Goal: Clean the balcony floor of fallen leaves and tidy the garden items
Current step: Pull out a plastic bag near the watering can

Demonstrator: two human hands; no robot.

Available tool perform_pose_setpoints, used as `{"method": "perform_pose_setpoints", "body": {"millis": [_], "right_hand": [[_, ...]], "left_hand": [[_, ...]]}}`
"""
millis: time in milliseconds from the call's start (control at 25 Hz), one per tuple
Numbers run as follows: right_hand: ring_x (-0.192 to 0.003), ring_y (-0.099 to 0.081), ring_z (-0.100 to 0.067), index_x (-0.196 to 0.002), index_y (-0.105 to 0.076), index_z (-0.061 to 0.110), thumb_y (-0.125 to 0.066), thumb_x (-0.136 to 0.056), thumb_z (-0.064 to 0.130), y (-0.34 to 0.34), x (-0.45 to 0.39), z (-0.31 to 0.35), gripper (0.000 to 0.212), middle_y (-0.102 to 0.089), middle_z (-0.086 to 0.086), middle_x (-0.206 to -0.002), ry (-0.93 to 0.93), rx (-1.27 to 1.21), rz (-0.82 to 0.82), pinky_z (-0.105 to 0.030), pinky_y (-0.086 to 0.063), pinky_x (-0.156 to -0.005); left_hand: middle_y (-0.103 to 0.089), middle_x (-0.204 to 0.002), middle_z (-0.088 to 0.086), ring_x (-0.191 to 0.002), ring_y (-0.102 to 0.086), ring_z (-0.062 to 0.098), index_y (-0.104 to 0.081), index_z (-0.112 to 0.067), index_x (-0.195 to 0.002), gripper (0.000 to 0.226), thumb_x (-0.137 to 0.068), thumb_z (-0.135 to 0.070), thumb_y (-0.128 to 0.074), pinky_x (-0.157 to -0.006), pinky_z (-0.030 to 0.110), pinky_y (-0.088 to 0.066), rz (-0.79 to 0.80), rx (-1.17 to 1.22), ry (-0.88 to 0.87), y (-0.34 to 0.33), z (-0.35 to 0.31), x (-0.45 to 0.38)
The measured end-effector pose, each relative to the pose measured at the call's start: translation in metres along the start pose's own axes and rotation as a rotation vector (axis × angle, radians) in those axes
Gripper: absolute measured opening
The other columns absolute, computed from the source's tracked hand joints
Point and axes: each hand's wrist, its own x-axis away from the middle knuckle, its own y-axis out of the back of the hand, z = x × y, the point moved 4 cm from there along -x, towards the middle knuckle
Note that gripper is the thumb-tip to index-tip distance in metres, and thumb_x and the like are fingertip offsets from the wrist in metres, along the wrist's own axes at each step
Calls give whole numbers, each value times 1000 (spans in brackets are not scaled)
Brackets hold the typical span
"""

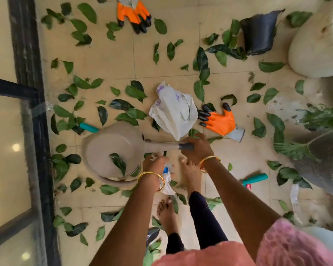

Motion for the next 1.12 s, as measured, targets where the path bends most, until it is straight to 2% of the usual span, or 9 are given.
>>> {"method": "perform_pose_setpoints", "body": {"millis": [160,360,520,600,680,760,840,920,1120], "right_hand": [[-142,-15,-33,-118,-62,31,-70,-80,35,-15,-80,29,39,-1,-7,-158,60,173,175,-36,-19,-116],[-125,-45,-29,-118,-61,11,-68,-83,24,-34,-131,23,39,-48,-11,-136,-138,-173,32,-29,-37,-104],[-97,-57,-28,-112,-60,-2,-43,-95,14,-9,-121,9,29,-62,-17,-112,-302,-640,-238,-21,-40,-65],[-95,-53,-26,-122,-54,4,-35,-100,28,-5,-128,-22,38,-61,-13,-121,-336,-1013,1,-21,-49,-64],[-117,-51,-30,-131,-47,16,-34,-92,59,-33,-137,-71,60,-52,-10,-135,-121,-1226,248,-34,-51,-91],[-139,-26,-33,-144,-28,18,-31,-83,73,-37,-184,-133,82,-25,-13,-152,-25,-1599,603,-49,-24,-114],[-144,-12,-32,-146,-23,21,-30,-80,78,-56,-183,-154,87,-19,-11,-155,-89,-1448,469,-55,-11,-116],[-131,-39,-32,-135,-43,20,-47,-83,69,-63,-126,-105,71,-47,-8,-141,-295,-966,310,-53,-36,-105],[-93,-54,-23,-117,-58,-5,-57,-88,2,6,5,9,30,-61,-14,-111,-395,-711,135,-7,-43,-52]], "left_hand": [[-62,-113,19,-87,-58,27,-62,-5,-113,28,-87,2,-55,-80,35,-53,-63,-105,-142,1,-26,-42],[-50,-95,4,-76,-49,16,-53,-18,-123,40,-90,4,-46,-50,15,-40,-38,-112,-216,-6,-53,-61],[-49,-95,1,-74,-48,11,-41,-20,-139,51,-92,-1,-46,-61,17,-45,-24,-79,-133,-8,-61,-57],[-51,-123,9,-100,-55,22,-34,-25,-144,60,-89,-4,-49,-87,34,-49,42,-41,-105,-12,-62,-48],[-41,-143,16,-120,-50,34,-31,-27,-145,69,-82,-9,-55,-98,46,-45,97,3,-96,-19,-66,-35],[-46,-139,17,-113,-55,36,-30,-24,-144,72,-79,-9,-56,-87,45,-51,129,41,-95,-27,-71,-23],[-57,-124,16,-94,-61,29,-38,-19,-141,68,-77,-9,-58,-67,31,-54,183,77,-90,-31,-76,-8],[-62,-110,14,-82,-62,24,-51,-14,-130,57,-74,-13,-61,-59,25,-51,251,41,-65,-33,-74,5],[-66,-103,17,-98,-62,36,-65,-4,-111,47,-66,-18,-65,-82,40,-52,151,-50,-122,-34,-57,33]]}}
